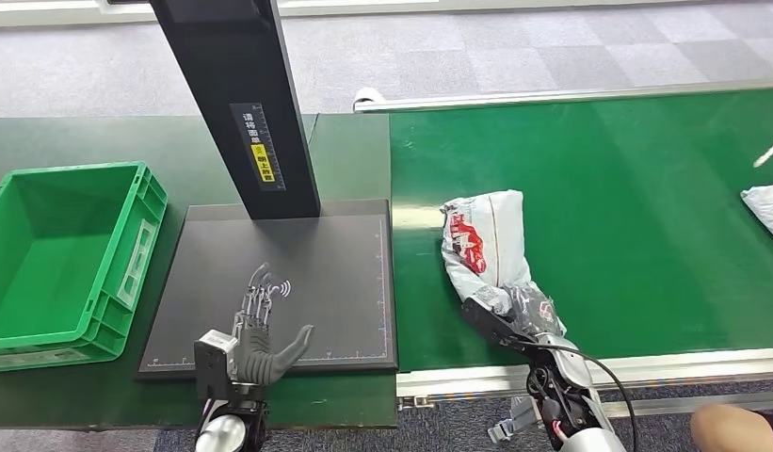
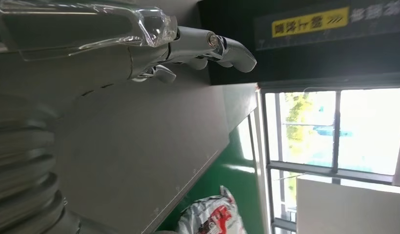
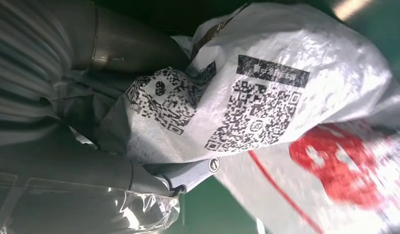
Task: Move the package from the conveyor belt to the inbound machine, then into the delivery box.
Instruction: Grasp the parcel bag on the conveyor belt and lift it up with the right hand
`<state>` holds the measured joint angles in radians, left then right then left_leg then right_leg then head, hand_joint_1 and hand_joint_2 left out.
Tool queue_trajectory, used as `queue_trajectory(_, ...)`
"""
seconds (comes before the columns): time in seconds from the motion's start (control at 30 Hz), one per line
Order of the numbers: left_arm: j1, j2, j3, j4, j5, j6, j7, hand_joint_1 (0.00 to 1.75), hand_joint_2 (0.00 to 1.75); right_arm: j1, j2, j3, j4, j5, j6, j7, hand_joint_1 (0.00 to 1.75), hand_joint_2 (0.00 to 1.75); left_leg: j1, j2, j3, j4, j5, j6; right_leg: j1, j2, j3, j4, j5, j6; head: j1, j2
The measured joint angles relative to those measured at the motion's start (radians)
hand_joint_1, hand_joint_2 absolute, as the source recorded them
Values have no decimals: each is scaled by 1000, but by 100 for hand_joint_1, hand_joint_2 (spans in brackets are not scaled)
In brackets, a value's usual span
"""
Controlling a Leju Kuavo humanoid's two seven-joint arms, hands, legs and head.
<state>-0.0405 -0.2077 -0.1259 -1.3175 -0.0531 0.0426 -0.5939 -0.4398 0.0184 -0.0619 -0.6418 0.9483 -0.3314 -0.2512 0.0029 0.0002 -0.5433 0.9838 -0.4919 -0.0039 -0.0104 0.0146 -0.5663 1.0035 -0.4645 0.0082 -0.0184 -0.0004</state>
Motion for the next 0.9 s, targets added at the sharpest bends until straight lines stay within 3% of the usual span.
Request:
queue_trajectory(0.2, 45, 13, 24, -133, -4, 9, 1, 0, 175, 76, 5, 12, -233, -71, 37, -9, 171, 175, 0, 0, -2, 0, 0, 0, 0, 0, -2, 0, 0, 0, 0, 0)
queue_trajectory(0.53, 65, 18, 34, -198, -12, 16, -9, 0, 175, 120, 5, 20, -364, -83, 34, -25, 169, 175, 0, 0, -2, 0, 0, 0, 0, 0, -2, 0, 0, 0, 0, 0)
queue_trajectory(0.7, 95, 27, 52, -285, -56, 35, -48, 0, 175, 180, -3, 55, -551, -133, 36, -56, 160, 175, 0, 0, -4, 0, 0, 0, 0, 0, -4, 0, 0, 0, 0, 0)
queue_trajectory(0.9, 72, 46, 78, -353, -109, 35, -72, 0, 175, 218, -35, 131, -762, -252, 174, -100, 162, 175, 0, 0, -5, 0, 0, 0, 0, 0, -5, 0, 0, 0, 0, 0)
